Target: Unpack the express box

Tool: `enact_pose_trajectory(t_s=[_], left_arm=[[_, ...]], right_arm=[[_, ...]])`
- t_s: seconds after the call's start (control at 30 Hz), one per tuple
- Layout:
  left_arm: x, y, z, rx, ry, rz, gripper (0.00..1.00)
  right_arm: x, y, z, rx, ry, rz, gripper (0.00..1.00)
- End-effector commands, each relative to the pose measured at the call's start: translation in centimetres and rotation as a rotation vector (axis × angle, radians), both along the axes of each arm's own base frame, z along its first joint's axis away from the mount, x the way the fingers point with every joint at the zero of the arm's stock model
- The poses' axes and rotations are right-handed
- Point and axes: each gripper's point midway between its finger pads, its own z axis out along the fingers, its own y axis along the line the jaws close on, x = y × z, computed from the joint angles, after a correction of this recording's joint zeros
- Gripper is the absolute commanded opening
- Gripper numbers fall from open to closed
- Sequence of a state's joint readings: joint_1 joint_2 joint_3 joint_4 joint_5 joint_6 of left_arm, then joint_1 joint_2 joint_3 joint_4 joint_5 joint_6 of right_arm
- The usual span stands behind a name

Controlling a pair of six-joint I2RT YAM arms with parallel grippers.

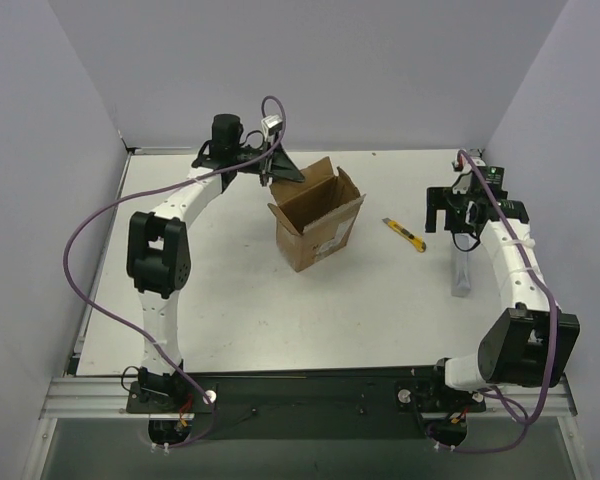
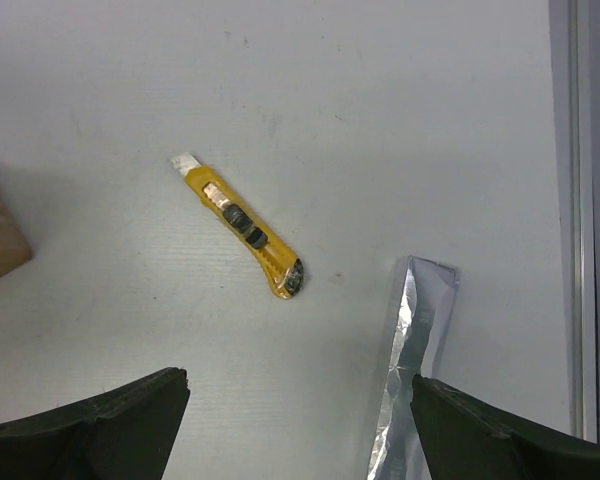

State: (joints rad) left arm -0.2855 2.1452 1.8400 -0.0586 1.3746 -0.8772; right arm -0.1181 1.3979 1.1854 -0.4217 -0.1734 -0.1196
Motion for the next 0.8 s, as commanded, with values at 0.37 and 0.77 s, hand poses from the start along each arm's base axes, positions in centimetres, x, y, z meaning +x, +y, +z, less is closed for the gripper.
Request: enact_pose_trajectory(t_s=[0.37, 0.77], left_arm=[[8.7, 8.5, 0.4, 0.582, -0.527, 0.460, 0.97], [11.6, 20.6, 10.9, 0.697, -0.807, 0.809, 0.97]], right_arm=[[0.8, -1.2, 7.2, 0.027, -0.054, -0.208, 1.00], [2.2, -1.2, 22.5, -0.212, -0.344, -0.226, 1.00]])
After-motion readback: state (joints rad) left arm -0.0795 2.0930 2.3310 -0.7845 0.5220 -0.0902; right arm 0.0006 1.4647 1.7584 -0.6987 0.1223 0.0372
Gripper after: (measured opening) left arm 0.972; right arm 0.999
